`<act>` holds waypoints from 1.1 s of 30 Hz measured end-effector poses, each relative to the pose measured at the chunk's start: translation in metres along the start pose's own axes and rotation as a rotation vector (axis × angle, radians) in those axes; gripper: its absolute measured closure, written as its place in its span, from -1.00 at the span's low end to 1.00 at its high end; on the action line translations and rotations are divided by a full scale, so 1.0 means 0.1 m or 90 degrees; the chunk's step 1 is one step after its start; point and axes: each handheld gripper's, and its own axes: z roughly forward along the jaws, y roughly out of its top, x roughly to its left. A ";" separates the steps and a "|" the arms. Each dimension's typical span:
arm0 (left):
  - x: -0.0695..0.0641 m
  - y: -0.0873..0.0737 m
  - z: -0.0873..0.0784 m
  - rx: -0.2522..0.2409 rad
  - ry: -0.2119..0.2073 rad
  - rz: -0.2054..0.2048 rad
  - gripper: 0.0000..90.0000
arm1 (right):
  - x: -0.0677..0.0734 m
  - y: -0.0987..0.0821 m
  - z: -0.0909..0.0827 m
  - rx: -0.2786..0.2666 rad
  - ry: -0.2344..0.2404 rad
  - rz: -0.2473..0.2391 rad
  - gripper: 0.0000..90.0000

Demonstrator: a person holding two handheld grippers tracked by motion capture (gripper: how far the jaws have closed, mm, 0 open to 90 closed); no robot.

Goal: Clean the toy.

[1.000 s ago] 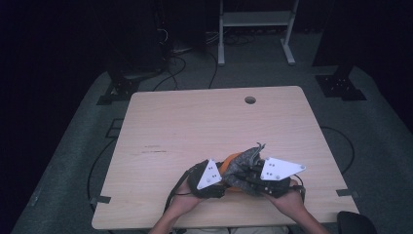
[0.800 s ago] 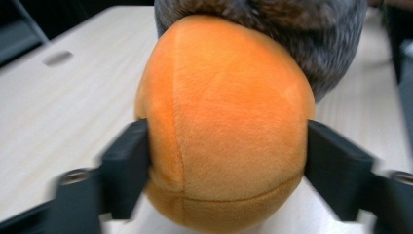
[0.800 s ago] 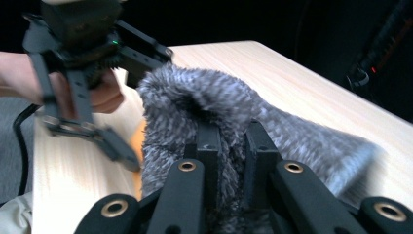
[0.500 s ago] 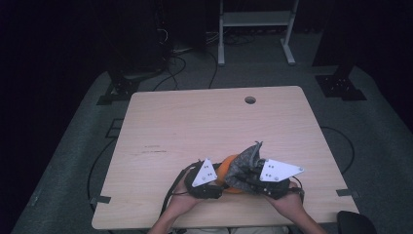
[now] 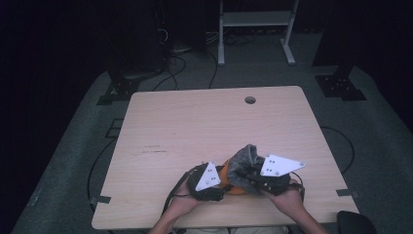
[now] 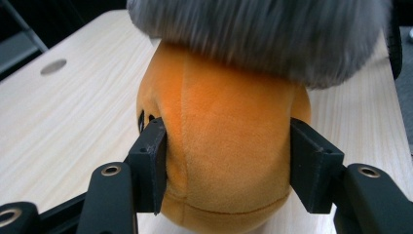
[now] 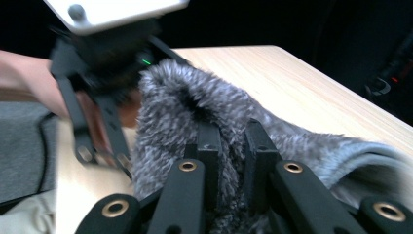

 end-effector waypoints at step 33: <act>0.00 0.01 0.05 -0.003 -0.024 0.003 -0.07 | -0.03 -0.12 -0.13 0.018 -0.026 -0.009 0.77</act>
